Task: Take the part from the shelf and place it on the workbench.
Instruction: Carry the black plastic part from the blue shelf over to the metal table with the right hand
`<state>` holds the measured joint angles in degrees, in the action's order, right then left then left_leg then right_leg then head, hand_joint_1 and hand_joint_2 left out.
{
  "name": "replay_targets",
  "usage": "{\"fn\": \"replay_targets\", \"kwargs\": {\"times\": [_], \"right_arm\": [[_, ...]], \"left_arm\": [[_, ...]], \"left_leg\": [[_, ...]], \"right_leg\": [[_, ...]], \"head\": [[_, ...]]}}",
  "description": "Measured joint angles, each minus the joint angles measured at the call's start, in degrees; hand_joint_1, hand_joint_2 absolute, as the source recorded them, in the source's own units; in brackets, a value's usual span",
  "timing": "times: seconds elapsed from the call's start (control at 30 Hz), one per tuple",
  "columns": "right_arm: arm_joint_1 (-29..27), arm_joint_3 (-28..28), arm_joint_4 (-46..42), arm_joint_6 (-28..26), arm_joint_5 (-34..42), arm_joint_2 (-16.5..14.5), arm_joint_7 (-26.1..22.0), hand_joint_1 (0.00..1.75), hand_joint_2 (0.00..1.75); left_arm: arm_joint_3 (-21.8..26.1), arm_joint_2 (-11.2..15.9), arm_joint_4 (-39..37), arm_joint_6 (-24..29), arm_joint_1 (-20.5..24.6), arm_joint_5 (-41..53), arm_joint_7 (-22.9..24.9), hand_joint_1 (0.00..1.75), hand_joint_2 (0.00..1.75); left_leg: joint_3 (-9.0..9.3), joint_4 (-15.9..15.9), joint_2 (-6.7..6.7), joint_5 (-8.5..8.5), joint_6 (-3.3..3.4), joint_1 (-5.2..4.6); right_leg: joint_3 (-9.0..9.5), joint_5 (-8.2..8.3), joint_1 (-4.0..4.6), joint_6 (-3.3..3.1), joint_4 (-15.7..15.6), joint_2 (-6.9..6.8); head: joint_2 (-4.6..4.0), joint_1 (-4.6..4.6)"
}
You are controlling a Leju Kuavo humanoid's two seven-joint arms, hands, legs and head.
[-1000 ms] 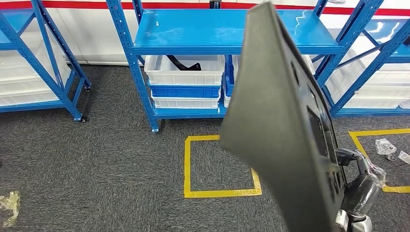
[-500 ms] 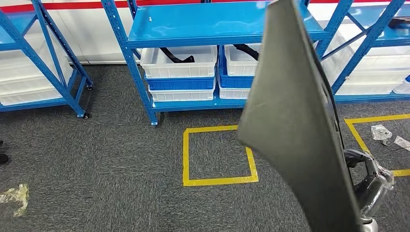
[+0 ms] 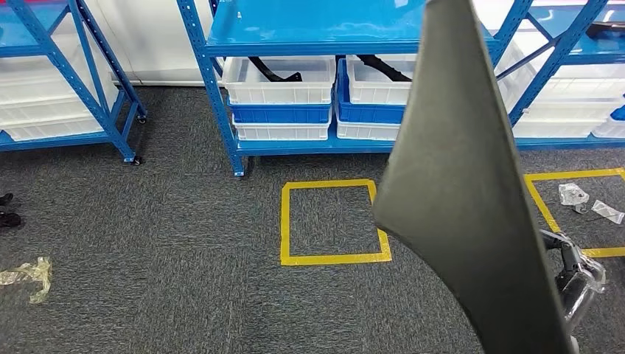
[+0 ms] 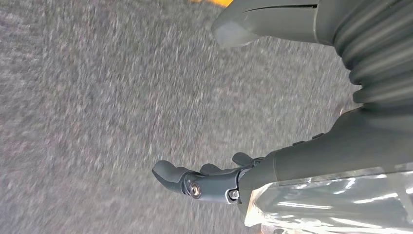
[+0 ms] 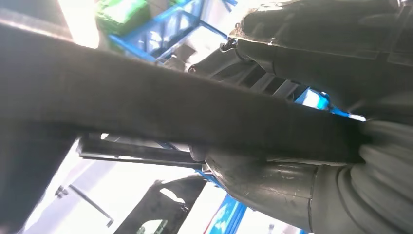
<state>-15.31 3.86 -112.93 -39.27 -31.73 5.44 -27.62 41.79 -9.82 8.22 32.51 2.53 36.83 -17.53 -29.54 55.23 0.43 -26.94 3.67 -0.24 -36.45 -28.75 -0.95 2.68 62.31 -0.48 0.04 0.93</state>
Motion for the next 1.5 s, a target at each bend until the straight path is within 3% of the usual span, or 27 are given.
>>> {"fn": "replay_targets", "kwargs": {"times": [0.07, 0.1, 0.13, 0.17, 0.23, 0.3, 0.33, 0.4, 0.43, 0.5, 0.57, 0.6, 0.67, 0.73, 0.8, 0.83, 0.9, 0.97, 1.07, 1.13, 1.17, 1.23, 1.27, 1.33, 1.4, 1.43, 1.5], "right_arm": [[0.6, -0.1, 0.2, 0.0, -0.6, 0.0, 0.3, 1.71, 1.75], [0.7, -0.1, 0.3, 0.0, -0.8, 0.0, 0.3, 1.71, 1.75], [0.6, -0.1, 0.4, 0.0, -0.9, 0.0, 0.3, 1.71, 1.75], [0.5, -0.1, 0.4, 0.0, -1.0, -0.1, 0.3, 1.71, 1.75], [0.5, 0.0, 0.4, 0.0, -1.2, -0.1, 0.3, 1.71, 1.75], [0.3, 0.1, 0.3, 0.0, -1.3, -0.1, 0.2, 1.71, 1.75], [0.3, 0.1, 0.3, 0.0, -1.3, -0.1, 0.2, 1.71, 1.75], [0.1, 0.2, 0.2, 0.0, -1.2, -0.1, 0.0, 1.71, 1.75], [0.0, 0.2, 0.2, 0.0, -1.1, -0.1, -0.1, 1.71, 1.75], [0.0, 0.3, 0.2, 0.0, -0.8, -0.1, -0.1, 1.71, 1.75], [-0.1, 0.3, 0.2, 0.0, -0.6, -0.2, 0.2, 1.71, 1.75], [-0.2, 0.3, 0.2, 0.0, -0.6, -0.2, 0.3, 1.71, 1.75], [-0.3, 0.3, 0.2, 0.0, -0.4, -0.2, 0.4, 1.71, 1.75], [-0.4, 0.3, 0.1, 0.0, 0.0, -0.3, 0.6, 1.71, 1.75], [-0.4, 0.3, 0.1, 0.0, 0.6, -0.3, 0.9, 1.71, 1.75], [-0.4, 0.3, 0.0, 0.0, 1.0, -0.2, 1.0, 1.71, 1.75], [-0.3, 0.3, 0.0, 0.0, 1.9, -0.2, 1.3, 1.71, 1.75], [-0.4, 0.2, -0.1, 0.0, 2.9, 0.1, 1.5, 1.71, 1.75], [-0.4, 0.3, -0.1, 0.0, 4.4, 0.4, 1.5, 1.71, 1.75], [-0.5, 0.3, -0.1, 0.0, 5.0, 0.5, 1.4, 1.71, 1.75], [-0.5, 0.3, -0.1, 0.0, 5.1, 0.5, 1.3, 1.71, 1.75], [-0.5, 0.3, -0.1, 0.0, 5.3, 0.5, 1.0, 1.71, 1.75], [-0.5, 0.3, -0.1, 0.0, 5.3, 0.5, 1.0, 1.71, 1.75], [-0.5, 0.4, -0.2, 0.0, 5.3, 0.5, 0.8, 1.71, 1.75], [-0.7, 0.5, -0.3, 0.0, 5.3, 0.5, 0.7, 1.71, 1.75], [-0.8, 0.5, -0.3, 0.0, 5.3, 0.5, 0.7, 1.71, 1.75], [-0.8, 0.5, -0.4, 0.0, 5.4, 0.5, 0.7, 1.71, 1.75]], "left_arm": [[0.0, 0.6, 0.3, -1.1, 1.1, -0.1, 1.0, 0.00, 1.75], [0.0, 0.8, 0.5, -1.3, 1.6, 0.0, 1.2, 0.00, 1.75], [0.0, 1.0, 0.6, -1.3, 1.9, 0.0, 1.4, 0.00, 1.75], [0.0, 1.1, 0.7, -1.3, 2.1, 0.1, 1.4, 0.00, 1.75], [0.0, 1.3, 1.0, -1.3, 2.3, 0.3, 1.4, 0.00, 1.75], [0.0, 1.4, 1.2, -1.2, 2.4, 0.6, 1.4, 0.00, 1.75], [0.0, 1.5, 1.2, -1.2, 2.4, 0.7, 1.4, 0.00, 1.75], [0.0, 1.7, 1.3, -1.2, 2.4, 0.7, 1.4, 0.00, 1.75], [0.0, 1.7, 1.3, -1.1, 2.4, 0.8, 1.3, 0.00, 1.75], [0.0, 1.8, 1.3, -0.9, 2.4, 0.8, 1.1, 0.00, 1.75], [-0.1, 1.8, 1.3, -0.8, 2.4, 0.8, 0.8, 0.00, 1.75], [-0.1, 1.8, 1.3, -0.8, 2.4, 0.8, 0.7, 0.00, 1.75], [-0.1, 1.8, 1.3, -0.8, 2.4, 0.8, 0.6, 0.00, 1.75], [-0.1, 1.8, 1.3, -0.7, 2.4, 0.8, 0.6, 0.00, 1.75], [-0.1, 1.9, 1.4, -0.8, 2.5, 0.8, 0.6, 0.00, 1.75], [-0.1, 2.0, 1.4, -0.8, 2.5, 0.9, 0.5, 0.00, 1.75], [-0.1, 1.9, 1.4, -0.8, 2.5, 0.9, 0.4, 0.00, 1.75], [-0.1, 1.8, 1.4, -0.8, 2.5, 1.0, 0.4, 0.00, 1.75], [-0.2, 1.7, 1.5, -0.9, 2.5, 1.3, 0.4, 0.00, 1.75], [-0.2, 1.6, 1.5, -1.0, 2.5, 1.4, 0.5, 0.00, 1.75], [-0.2, 1.5, 1.5, -1.0, 2.5, 1.4, 0.5, 0.00, 1.75], [-0.2, 1.4, 1.5, -1.0, 2.5, 1.4, 0.5, 0.00, 1.75], [-0.2, 1.4, 1.5, -1.0, 2.5, 1.4, 0.5, 0.00, 1.75], [-0.2, 1.3, 1.6, -0.9, 2.6, 1.5, 0.5, 0.00, 1.75], [-0.3, 1.2, 1.6, -0.8, 2.6, 1.5, 0.5, 0.00, 1.75], [-0.3, 1.2, 1.7, -0.7, 2.7, 1.6, 0.5, 0.00, 1.75], [-0.3, 1.2, 1.7, -0.7, 2.8, 1.6, 0.5, 0.00, 1.75]], "left_leg": [[-1.91, 0.0, 0.07, 1.53, 0.02, 0.04], [-2.86, 0.1, 0.12, 2.26, -0.10, 0.10], [-3.83, 0.3, 0.18, 2.94, -0.32, 0.22], [-4.82, 0.5, 0.25, 3.55, -0.62, 0.42], [-6.72, 1.5, 0.33, 4.54, -1.45, 0.74], [-7.89, 2.3, 0.30, 5.45, -2.29, 0.69], [-8.16, 2.4, 0.26, 6.00, -2.56, 0.59], [-8.46, 2.4, 0.21, 6.62, -2.93, 0.71], [-8.73, 2.8, 0.18, 5.69, -3.12, 0.86], [-9.87, 6.7, 0.03, 0.66, -3.51, 1.06], [-11.66, 14.3, -0.14, -4.95, -3.67, 1.05], [-12.17, 17.7, -0.20, -5.96, -3.63, 1.05], [-10.62, 19.2, -0.30, -4.27, -3.17, 1.00], [-5.08, 12.5, -0.44, -1.91, -2.19, 0.76], [0.28, 4.6, -0.56, -1.96, -1.30, 0.33], [1.54, 2.4, -0.59, -2.38, -1.04, 0.09], [1.79, 0.9, -0.40, -2.37, -0.82, -0.07], [1.43, -0.1, 0.09, -1.61, -0.40, 0.16], [0.24, -0.3, 1.11, -0.50, -0.01, 0.24], [-0.42, -0.2, 1.96, -0.03, -0.16, 0.25], [-0.63, -0.1, 2.42, 0.14, -0.30, 0.32], [-0.94, 0.3, 3.33, 0.23, -0.65, 0.46], [-1.11, 0.7, 3.70, 0.16, -0.91, 0.39], [-1.37, 1.3, 4.33, 0.06, -1.51, 0.17], [-1.41, 1.4, 4.78, 0.17, -2.03, 0.18], [-1.56, 1.7, 4.30, -0.13, -2.31, 0.31], [-3.13, 5.4, 1.98, -3.04, -2.88, 0.58]], "right_leg": [[-1.78, -4.35, -0.16, 0.05, 7.2, 0.15], [-1.89, -4.94, -0.33, 0.56, 10.0, 0.17], [-1.22, -4.28, -0.53, 1.35, 11.1, 0.17], [0.41, -2.84, -0.77, 2.28, 10.2, 0.17], [6.18, -1.10, -1.25, 3.68, 3.2, 0.23], [10.77, -2.53, -1.09, 3.14, -4.2, 0.39], [11.51, -3.42, -0.82, 2.50, -5.8, 0.46], [10.63, -3.25, -0.93, 1.08, -5.8, 0.44], [10.16, -2.88, -1.01, 0.29, -5.7, 0.40], [9.01, -1.87, -1.05, -1.31, -5.7, 0.25], [7.61, -0.65, -0.68, -2.17, -5.6, 0.16], [6.95, -0.03, -0.48, -2.28, -5.6, 0.16], [5.82, 1.03, -0.12, -2.21, -5.5, 0.22], [5.11, 1.76, 0.08, -1.94, -5.4, 0.29], [4.77, 2.33, 0.27, -1.33, -5.4, 0.22], [4.61, 2.61, 0.22, -0.92, -5.4, 0.14], [4.14, 3.16, 0.27, -0.11, -5.4, 0.04], [2.77, 2.15, 0.34, 0.10, -3.6, 0.16], [-1.67, -3.04, 0.23, -0.14, 6.6, 0.34], [-2.71, -4.73, 0.06, 0.47, 10.9, 0.33], [-1.36, -4.21, -0.09, 1.06, 9.5, 0.24], [3.99, -1.84, -0.53, 2.26, 0.9, -0.89], [6.17, -0.87, -0.53, 2.41, -3.0, -1.49], [7.67, -0.27, -0.35, 1.52, -6.3, -1.87], [7.23, 0.10, -0.31, 0.24, -6.1, -0.86], [7.16, 0.32, -0.46, -0.23, -6.1, -0.49], [6.94, 0.94, -0.82, -1.21, -6.2, 0.25]], "head": [[0.00, -0.06], [0.00, -0.06], [0.00, -0.05], [0.01, -0.05], [0.01, -0.09], [0.01, -0.07], [0.01, -0.03], [0.00, 0.04], [0.00, 0.05], [0.00, 0.07], [0.00, 0.09], [0.00, 0.10], [0.00, 0.10], [0.00, 0.09], [0.00, 0.06], [0.00, 0.06], [0.00, 0.05], [0.00, 0.01], [0.00, -0.11], [0.00, -0.10], [0.00, -0.11], [0.00, -0.11], [0.00, -0.12], [0.00, -0.08], [0.00, -0.03], [0.00, -0.02], [0.00, 0.00]]}}
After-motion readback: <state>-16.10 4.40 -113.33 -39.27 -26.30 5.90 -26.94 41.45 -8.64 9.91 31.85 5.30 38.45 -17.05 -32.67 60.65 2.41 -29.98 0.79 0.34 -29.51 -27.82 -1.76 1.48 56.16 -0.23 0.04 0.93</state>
